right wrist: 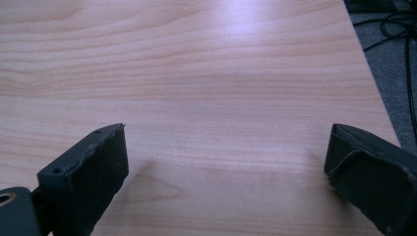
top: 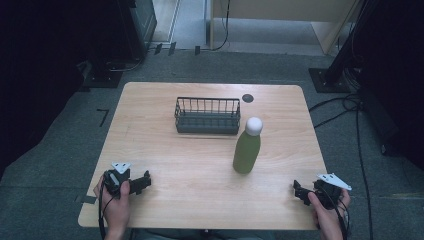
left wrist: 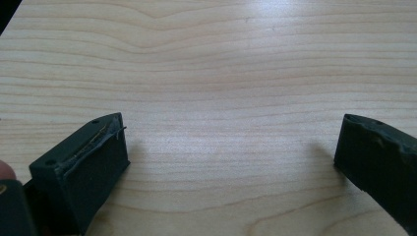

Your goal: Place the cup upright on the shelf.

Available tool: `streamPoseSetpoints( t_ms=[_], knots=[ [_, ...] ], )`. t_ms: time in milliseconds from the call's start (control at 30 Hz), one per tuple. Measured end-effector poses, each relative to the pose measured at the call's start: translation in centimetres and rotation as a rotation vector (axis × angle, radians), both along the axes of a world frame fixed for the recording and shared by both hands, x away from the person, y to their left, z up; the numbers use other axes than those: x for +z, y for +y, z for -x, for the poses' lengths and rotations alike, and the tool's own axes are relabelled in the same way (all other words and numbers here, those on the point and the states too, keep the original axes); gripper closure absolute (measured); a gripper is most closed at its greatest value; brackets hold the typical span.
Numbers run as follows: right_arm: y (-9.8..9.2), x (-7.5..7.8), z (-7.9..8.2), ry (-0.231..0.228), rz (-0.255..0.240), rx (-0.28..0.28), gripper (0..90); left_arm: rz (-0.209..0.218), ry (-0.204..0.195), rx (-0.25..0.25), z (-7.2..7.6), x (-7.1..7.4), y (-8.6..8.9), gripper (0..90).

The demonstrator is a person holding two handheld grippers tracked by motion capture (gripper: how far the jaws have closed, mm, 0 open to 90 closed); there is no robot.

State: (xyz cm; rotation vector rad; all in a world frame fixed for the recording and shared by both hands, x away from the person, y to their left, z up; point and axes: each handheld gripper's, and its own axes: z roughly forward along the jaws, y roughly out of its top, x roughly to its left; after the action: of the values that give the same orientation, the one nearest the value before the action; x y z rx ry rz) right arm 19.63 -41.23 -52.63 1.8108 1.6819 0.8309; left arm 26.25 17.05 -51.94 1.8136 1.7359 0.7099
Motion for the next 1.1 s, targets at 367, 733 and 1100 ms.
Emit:
streamPoseSetpoints(
  t_ms=[367,733,1100],
  knots=[
    [1.6,1.4,0.1,-0.045,0.014,0.013,4.3,0.001,0.000,0.000,0.0,0.0,0.0,0.0],
    [4.3,3.6,-0.4,-0.091,0.001,0.087,4.7,0.001,0.000,0.000,0.0,0.0,0.0,0.0],
    [6.9,5.2,-0.5,-0.118,-0.011,0.154,5.1,0.001,0.000,0.000,0.0,0.0,0.0,0.0]
  ],
)
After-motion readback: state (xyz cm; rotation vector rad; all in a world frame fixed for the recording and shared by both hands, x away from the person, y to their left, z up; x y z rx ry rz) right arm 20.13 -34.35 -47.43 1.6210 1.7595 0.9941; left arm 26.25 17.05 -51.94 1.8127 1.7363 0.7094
